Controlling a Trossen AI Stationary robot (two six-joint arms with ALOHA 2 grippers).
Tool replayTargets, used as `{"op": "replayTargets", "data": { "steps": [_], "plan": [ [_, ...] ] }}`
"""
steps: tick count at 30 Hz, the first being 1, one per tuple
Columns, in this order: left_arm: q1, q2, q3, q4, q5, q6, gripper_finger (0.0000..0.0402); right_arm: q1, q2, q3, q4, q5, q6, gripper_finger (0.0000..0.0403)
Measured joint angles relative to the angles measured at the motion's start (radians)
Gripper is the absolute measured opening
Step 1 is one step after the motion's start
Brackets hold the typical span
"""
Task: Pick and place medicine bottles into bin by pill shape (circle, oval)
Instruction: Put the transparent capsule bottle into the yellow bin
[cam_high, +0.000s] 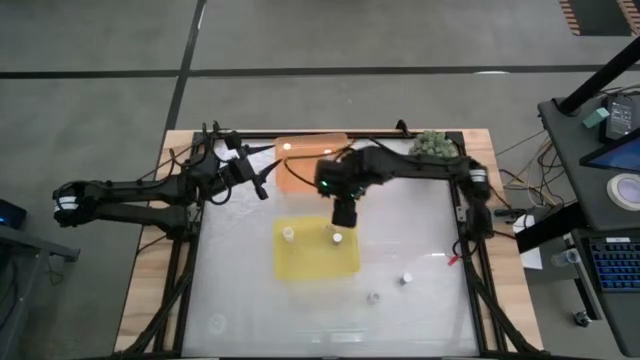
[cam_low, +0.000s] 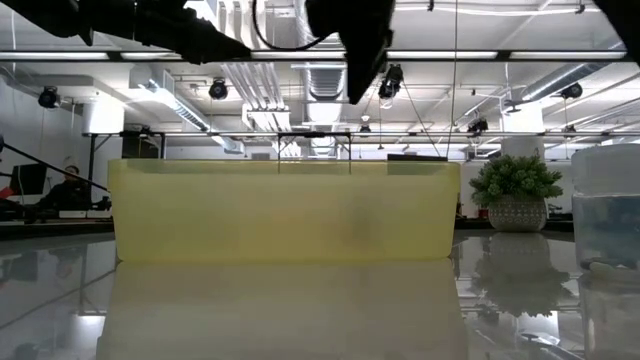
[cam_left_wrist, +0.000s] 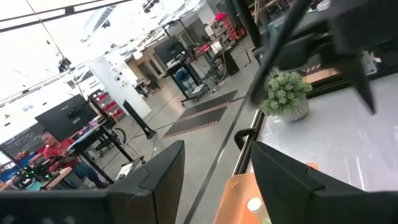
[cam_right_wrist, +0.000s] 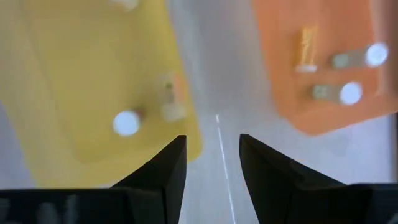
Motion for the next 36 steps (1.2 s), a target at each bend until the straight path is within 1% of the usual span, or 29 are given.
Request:
{"op": "replayTargets", "data": {
  "steps": [7,11,14,18,22,29,33,36],
  "plan": [
    [-0.001,0.0,0.0,0.001,0.0,-0.001,0.0171,0.075,-0.246,-0.374,0.238,0.001,0.131,0.0139],
    [-0.002,0.0,0.001,0.003,0.0,-0.003,0.0171,0.103,-0.392,-0.56,0.386,0.002,0.161,0.0139],
    [-0.004,0.0,0.005,0.007,0.0,-0.024,0.0171,0.117,-0.5,-0.696,0.518,0.003,0.154,0.0139],
    [-0.014,0.0,0.005,0.032,0.001,-0.049,0.0171,0.123,-0.643,-0.875,0.715,0.006,0.095,0.0139],
    [-0.033,0.0,0.006,0.033,0.022,-0.089,0.0171,0.122,-0.771,-1.035,0.89,0.009,-0.017,0.0139],
    [-0.058,0.0,0.006,0.031,0.093,-0.265,0.0171,0.122,-0.976,-1.266,1.134,0.008,-0.176,0.0139],
    [-0.071,0.0,0.006,0.039,0.096,-0.368,0.0171,0.122,-1.082,-1.382,1.255,0.008,-0.233,0.0139],
    [-0.086,0.015,0.006,0.089,0.097,-0.437,0.0171,0.122,-1.152,-1.459,1.321,0.006,-0.28,0.0139]
  ]
}}
